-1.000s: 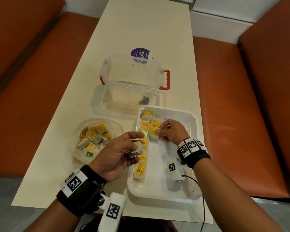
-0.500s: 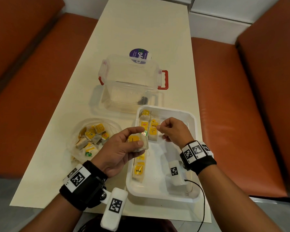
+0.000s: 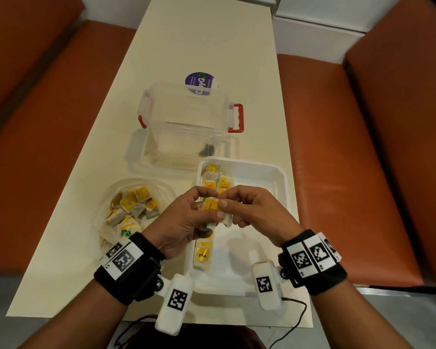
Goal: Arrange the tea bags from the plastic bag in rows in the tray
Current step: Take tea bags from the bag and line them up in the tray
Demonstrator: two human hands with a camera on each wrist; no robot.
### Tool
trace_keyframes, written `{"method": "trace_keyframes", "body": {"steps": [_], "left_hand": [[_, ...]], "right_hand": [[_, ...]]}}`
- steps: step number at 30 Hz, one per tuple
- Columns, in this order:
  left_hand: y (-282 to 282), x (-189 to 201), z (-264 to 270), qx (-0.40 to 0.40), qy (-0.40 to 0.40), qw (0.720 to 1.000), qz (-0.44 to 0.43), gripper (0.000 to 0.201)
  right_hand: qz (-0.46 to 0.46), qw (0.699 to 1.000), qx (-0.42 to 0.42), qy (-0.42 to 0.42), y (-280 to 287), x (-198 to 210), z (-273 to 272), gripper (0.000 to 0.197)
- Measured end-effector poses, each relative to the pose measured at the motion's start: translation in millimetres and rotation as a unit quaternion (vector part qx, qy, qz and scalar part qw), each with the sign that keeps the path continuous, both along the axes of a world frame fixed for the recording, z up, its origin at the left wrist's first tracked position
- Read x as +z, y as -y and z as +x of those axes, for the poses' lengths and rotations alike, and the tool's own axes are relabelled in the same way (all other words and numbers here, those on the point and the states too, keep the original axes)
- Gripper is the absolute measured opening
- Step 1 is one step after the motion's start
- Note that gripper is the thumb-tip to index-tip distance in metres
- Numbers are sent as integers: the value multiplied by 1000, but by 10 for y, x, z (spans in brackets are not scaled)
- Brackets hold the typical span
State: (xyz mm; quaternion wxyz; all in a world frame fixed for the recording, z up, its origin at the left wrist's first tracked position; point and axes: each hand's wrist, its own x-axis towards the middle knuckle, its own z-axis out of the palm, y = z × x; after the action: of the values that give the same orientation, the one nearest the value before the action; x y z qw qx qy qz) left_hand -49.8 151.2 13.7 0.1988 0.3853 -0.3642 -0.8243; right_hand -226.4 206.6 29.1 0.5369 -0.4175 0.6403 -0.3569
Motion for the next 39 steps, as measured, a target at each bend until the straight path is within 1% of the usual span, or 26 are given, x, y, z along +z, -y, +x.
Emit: {"method": "trace_keyframes", "body": {"steps": [3, 5, 7, 9, 11, 13, 14, 16, 18, 19, 21, 22, 25, 27, 29, 35, 39], "left_hand": [[-6, -12, -11, -3, -3, 1000, -1, 54], [-16, -18, -12, -3, -9, 1000, 2, 55], [-27, -25, -9, 4, -16, 1000, 8, 51], [-34, -33, -1, 10, -16, 1000, 9, 42], [-34, -48, 0, 19, -7, 1000, 7, 28], [-25, -48, -7, 40, -1, 999, 7, 13], [-16, -45, -10, 52, -1, 999, 6, 10], [8, -30, -6, 60, 11, 998, -20, 11], [20, -20, 10, 39, 40, 995, -83, 12], [24, -21, 19, 24, 54, 991, -118, 12], [40, -33, 32, -1, 73, 982, -172, 13], [49, -41, 40, -10, 73, 980, -184, 12], [49, -52, 43, -29, 62, 981, -182, 18], [19, -69, 36, -32, 70, 980, -182, 14], [-16, -95, 25, -23, 87, 980, -178, 11], [-49, -130, 43, -15, 107, 985, -134, 18], [-36, -113, 106, 17, 121, 987, -100, 26]], "right_hand": [[-5, 1000, -5, 23, -31, -5, -1, 5], [-7, 999, -19, 37, -39, -3, 7, 6], [-10, 998, -36, 45, -38, -1, 14, 7], [-18, 997, -52, 51, -35, -3, 20, 9], [-27, 996, -67, 59, -33, -2, 32, 10], [-36, 995, -74, 64, -34, -1, 43, 11], [-38, 995, -74, 63, -36, 0, 48, 11], [-43, 995, -69, 55, -38, 6, 55, 15], [-49, 996, -62, 42, -38, 16, 47, 24], [-54, 996, -59, 37, -34, 22, 38, 25], [-65, 996, -53, 30, -21, 37, 28, 13], [-70, 996, -52, 24, -14, 39, 24, 8], [-80, 995, -64, 19, 2, 30, -1, 4], [-78, 994, -74, 20, 11, 20, -22, 5], [-72, 995, -73, 15, 15, 13, -29, 6], [-51, 996, -64, 29, 12, -18, -74, 7], [-38, 996, -79, 33, 24, -30, -152, 10]]}}
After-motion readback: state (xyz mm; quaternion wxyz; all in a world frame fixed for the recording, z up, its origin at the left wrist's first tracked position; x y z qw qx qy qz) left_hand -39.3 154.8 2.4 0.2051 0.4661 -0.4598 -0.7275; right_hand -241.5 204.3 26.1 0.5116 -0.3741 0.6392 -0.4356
